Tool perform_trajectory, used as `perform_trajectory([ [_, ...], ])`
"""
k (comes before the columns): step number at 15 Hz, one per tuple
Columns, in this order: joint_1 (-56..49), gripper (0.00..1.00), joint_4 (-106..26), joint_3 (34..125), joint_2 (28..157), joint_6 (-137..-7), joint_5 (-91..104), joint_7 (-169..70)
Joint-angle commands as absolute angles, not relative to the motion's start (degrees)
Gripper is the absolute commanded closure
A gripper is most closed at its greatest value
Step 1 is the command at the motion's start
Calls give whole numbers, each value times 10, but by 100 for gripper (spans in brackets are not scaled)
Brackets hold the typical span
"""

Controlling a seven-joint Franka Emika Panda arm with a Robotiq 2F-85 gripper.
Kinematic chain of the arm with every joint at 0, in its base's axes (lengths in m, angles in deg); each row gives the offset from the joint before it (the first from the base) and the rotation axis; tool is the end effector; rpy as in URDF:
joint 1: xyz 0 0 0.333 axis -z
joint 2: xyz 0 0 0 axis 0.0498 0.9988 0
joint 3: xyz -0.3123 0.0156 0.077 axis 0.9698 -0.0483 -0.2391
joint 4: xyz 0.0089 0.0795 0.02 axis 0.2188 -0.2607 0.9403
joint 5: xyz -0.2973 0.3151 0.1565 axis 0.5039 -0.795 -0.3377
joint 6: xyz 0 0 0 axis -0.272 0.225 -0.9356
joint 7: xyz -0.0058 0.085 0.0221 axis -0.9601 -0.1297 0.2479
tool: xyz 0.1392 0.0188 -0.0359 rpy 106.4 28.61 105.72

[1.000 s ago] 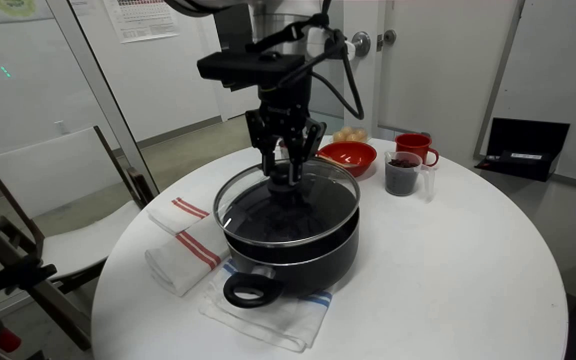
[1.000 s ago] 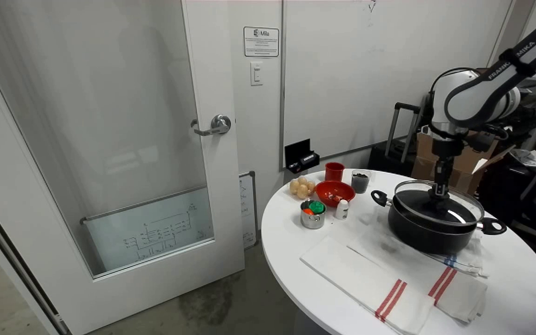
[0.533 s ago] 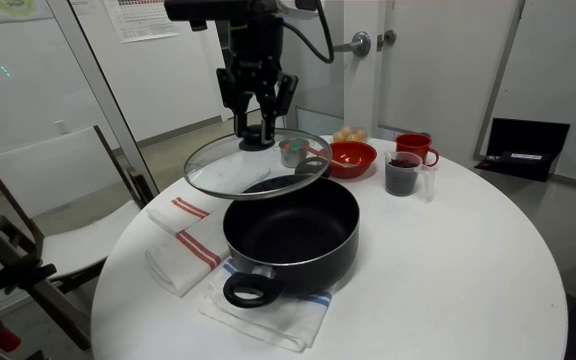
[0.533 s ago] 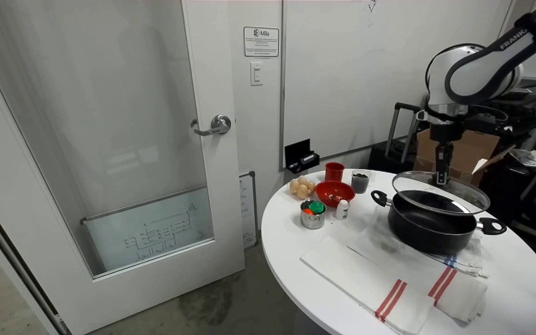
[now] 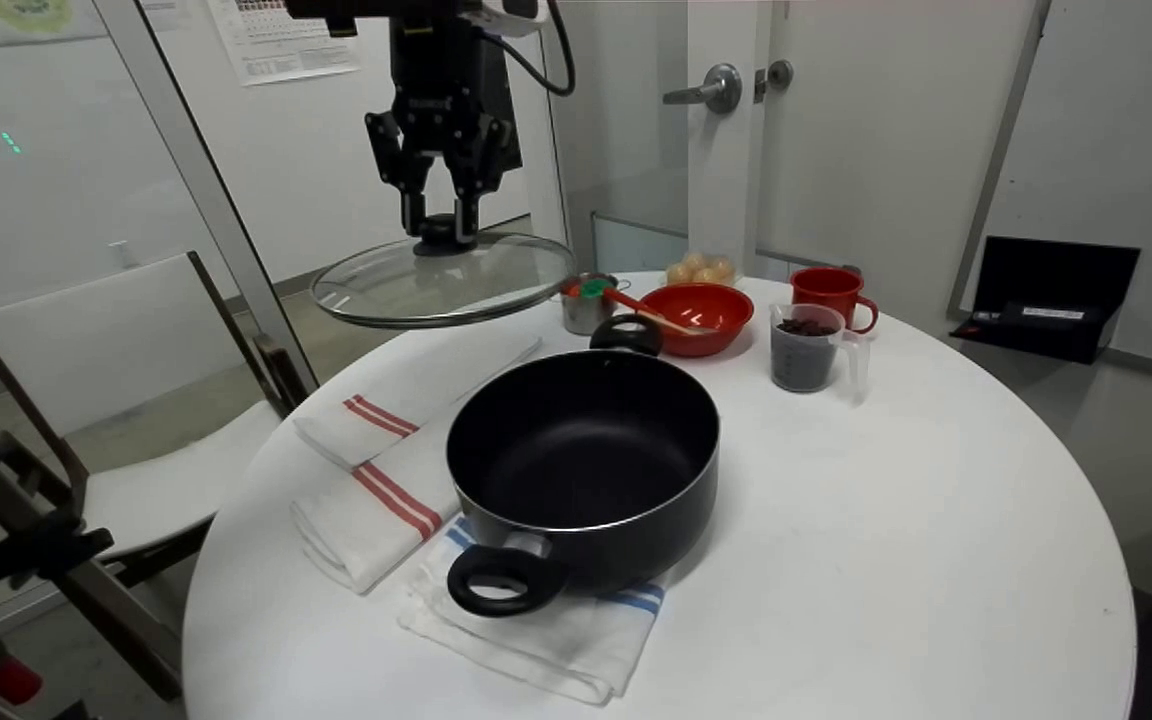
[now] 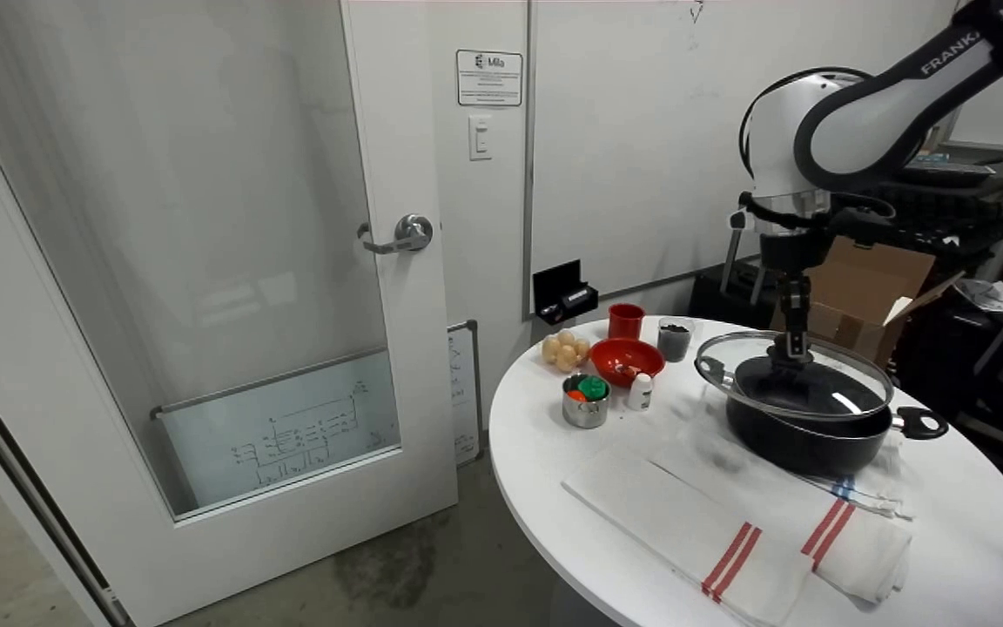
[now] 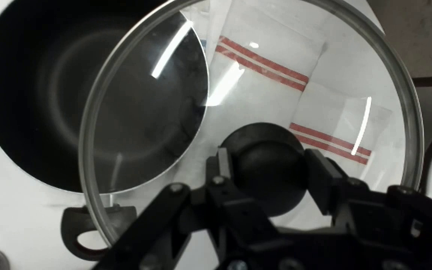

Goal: Remove the glass lid from the black pot and put it on the tea towel on the table

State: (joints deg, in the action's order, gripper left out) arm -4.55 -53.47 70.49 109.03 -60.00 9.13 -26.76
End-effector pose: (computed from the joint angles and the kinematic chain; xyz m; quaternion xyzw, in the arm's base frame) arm 0.6439 0.0708 0.1087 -0.9607 -0.2380 0.1428 0.0024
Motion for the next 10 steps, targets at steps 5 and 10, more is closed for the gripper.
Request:
perform_trajectory([
  [5,-105,75,-412,688,1194,-560,127,-266],
  [10,-130,75,-339,686,1264,-545,143,-263],
])
